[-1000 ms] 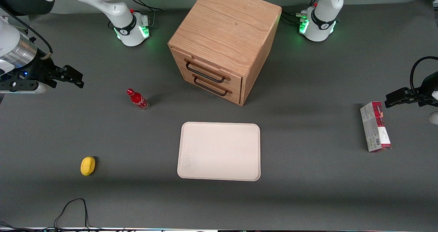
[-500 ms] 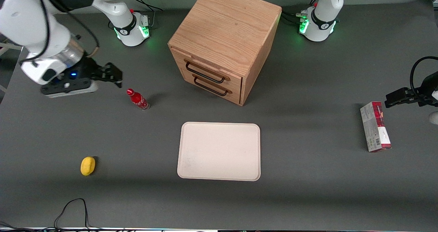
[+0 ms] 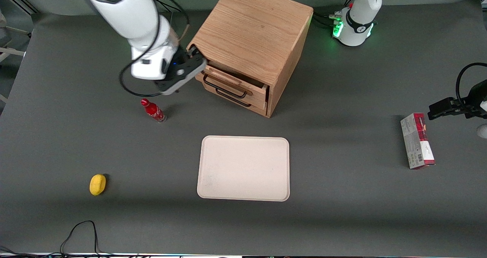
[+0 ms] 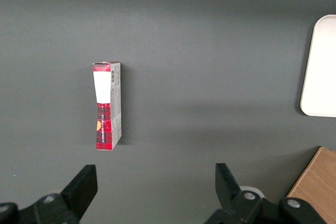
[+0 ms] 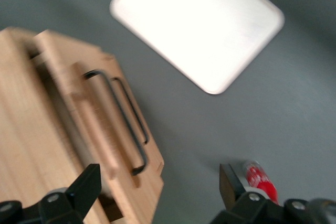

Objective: Open upper drawer

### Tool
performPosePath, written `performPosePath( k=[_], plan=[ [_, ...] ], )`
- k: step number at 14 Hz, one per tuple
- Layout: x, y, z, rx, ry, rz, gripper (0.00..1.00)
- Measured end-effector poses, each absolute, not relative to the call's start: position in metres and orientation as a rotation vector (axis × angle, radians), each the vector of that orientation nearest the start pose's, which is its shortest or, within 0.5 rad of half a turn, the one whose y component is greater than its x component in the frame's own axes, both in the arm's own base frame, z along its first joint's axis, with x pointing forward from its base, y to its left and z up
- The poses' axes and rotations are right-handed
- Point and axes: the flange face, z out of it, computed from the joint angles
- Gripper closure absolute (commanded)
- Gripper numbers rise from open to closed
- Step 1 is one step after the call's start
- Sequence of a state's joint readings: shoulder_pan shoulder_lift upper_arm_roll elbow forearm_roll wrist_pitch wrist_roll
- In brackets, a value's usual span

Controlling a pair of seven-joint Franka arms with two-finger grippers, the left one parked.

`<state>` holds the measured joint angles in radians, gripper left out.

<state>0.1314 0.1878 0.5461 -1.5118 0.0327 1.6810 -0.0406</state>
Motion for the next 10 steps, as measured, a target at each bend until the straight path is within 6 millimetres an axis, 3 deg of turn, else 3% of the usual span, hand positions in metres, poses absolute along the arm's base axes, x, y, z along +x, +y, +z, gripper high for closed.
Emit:
performPosePath(
  k=[3,10],
  plan=[
    [0.484,0.387,0.542,-2.683,-1.282,0.131,0.0],
    [0.512,0.392,0.464,-2.448,-1.463,0.267,0.0]
  ],
)
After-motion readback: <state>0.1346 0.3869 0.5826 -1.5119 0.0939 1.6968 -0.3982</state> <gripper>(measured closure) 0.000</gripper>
